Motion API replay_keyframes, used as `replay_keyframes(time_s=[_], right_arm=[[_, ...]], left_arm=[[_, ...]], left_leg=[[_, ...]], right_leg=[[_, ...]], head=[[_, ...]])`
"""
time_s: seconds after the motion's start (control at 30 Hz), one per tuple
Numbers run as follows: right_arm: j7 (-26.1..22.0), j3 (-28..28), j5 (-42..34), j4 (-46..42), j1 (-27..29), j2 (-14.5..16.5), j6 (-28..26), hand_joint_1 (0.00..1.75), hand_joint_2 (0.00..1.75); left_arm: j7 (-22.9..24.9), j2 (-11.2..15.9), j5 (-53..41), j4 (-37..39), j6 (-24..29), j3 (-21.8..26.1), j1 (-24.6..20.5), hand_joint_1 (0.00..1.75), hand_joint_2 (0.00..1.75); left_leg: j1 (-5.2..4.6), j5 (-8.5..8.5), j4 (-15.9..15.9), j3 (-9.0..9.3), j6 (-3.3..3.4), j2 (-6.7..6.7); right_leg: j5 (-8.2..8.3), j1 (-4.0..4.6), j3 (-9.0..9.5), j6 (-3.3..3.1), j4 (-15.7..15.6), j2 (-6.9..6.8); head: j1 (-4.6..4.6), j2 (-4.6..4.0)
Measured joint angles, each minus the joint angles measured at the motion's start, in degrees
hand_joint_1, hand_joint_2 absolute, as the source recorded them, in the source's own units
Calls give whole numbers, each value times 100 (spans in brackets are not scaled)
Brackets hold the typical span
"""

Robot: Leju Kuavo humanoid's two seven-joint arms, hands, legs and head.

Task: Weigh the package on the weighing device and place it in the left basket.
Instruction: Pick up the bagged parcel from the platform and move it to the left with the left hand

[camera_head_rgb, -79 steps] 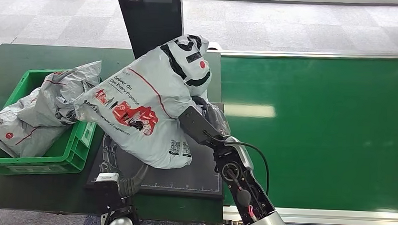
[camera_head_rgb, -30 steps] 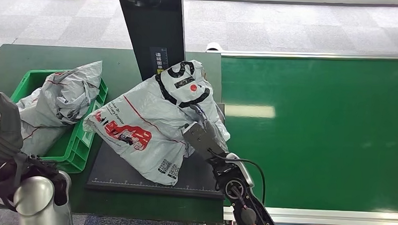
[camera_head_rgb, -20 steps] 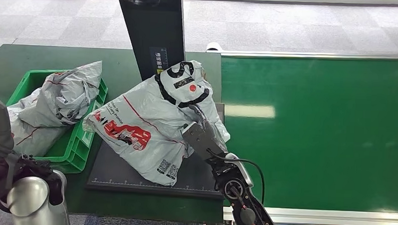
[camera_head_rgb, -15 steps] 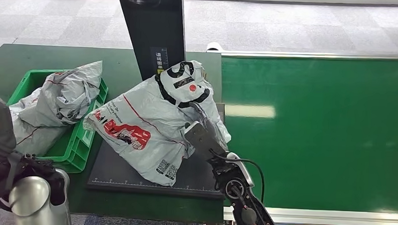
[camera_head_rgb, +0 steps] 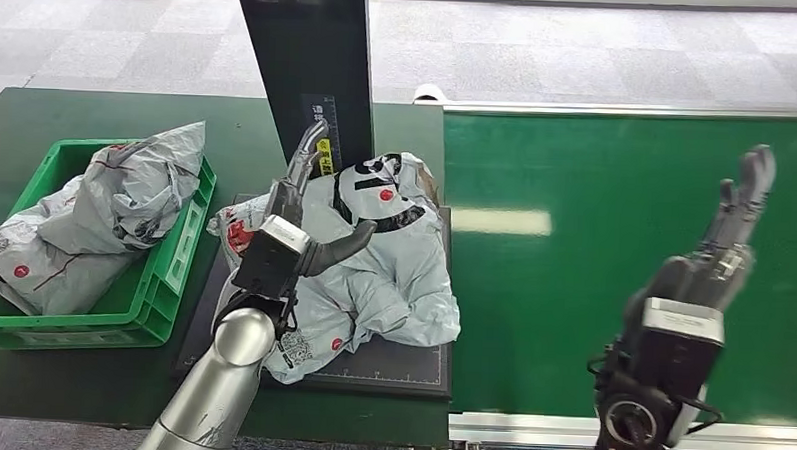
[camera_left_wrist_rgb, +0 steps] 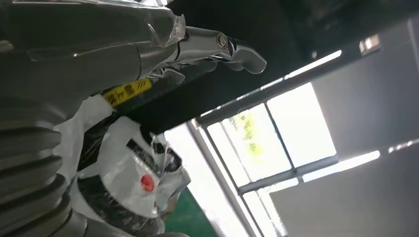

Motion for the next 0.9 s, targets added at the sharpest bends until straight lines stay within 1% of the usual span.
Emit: replay_keyframes(time_s=[0.1, 0.2, 0.37, 0.43, 0.53, 0.6, 0.77, 0.8, 0.83, 0.87, 0.9], right_arm=[[-162, -599, -156, -627, 294, -129, 38, 0, 0], [-223, -863, -129, -941, 430, -175, 53, 0, 0], [-248, -1042, -104, -1185, 533, -208, 43, 0, 0], [-267, -1097, -91, -1268, 614, -223, -47, 0, 0], [-403, -1225, -153, -1466, 911, -282, -223, 0, 0], [-527, -1291, -233, -1567, 1082, -316, -248, 0, 0], [-652, -1320, -286, -1629, 1226, -354, -253, 0, 0], [-656, -1319, -297, -1629, 1228, -362, -256, 0, 0], [-653, -1319, -306, -1629, 1229, -369, -259, 0, 0], [-646, -1318, -308, -1629, 1228, -375, -258, 0, 0], [-635, -1315, -292, -1625, 1227, -377, -255, 0, 0]], left_arm=[[-131, -4, 31, 683, -20, -83, -203, 0, 175], [-156, -10, 38, 1046, -39, -150, -324, 0, 175], [-156, -19, 38, 1327, -47, -192, -404, 0, 175], [-130, -23, 38, 1422, -108, -206, -437, 0, 175], [-145, -39, 47, 1728, -179, -223, -516, 0, 175], [-203, -66, 52, 1981, -149, -221, -568, 0, 175], [-250, -120, 46, 2365, -107, -219, -653, 0, 175], [-201, -120, -3, 2406, -92, -221, -662, 0, 175], [-38, -118, -167, 2488, -28, -246, -698, 0, 175], [331, -112, -515, 2636, 76, -311, -772, 0, 175], [870, -103, -987, 2833, 191, -404, -868, 0, 175]], left_leg=[[2, -5, -2, -1, 0, 17], [6, -4, -4, 1, -1, 17], [8, 0, -4, 3, -1, 17], [7, 0, -4, 5, 0, 13], [4, -1, -3, 2, 0, 2], [3, -3, -3, -1, 0, 7], [4, -3, -4, 0, 0, 10], [5, -3, -4, 1, 0, 10], [5, -2, -4, 1, 0, 10], [5, -1, -4, 2, 1, 8], [5, 0, -4, 3, 1, 7]], right_leg=[[0, 2, -6, 0, 0, 18], [0, 6, -7, -1, 1, 19], [0, 8, -4, -1, 4, 19], [-1, 7, -2, -1, 4, 15], [-3, 5, 2, 3, 4, 7], [-4, 4, 0, 3, 4, 10], [-3, 5, -1, 3, 3, 13], [-3, 5, -1, 3, 3, 13], [-3, 5, 0, 3, 4, 12], [-3, 6, 2, 2, 4, 11], [-3, 6, 5, 2, 4, 10]], head=[[-2, 0], [-2, 0], [-2, 0], [-1, 0], [-1, 0], [-2, 0], [-3, 0], [-3, 0], [-2, 0], [-2, 0], [-1, 0]])
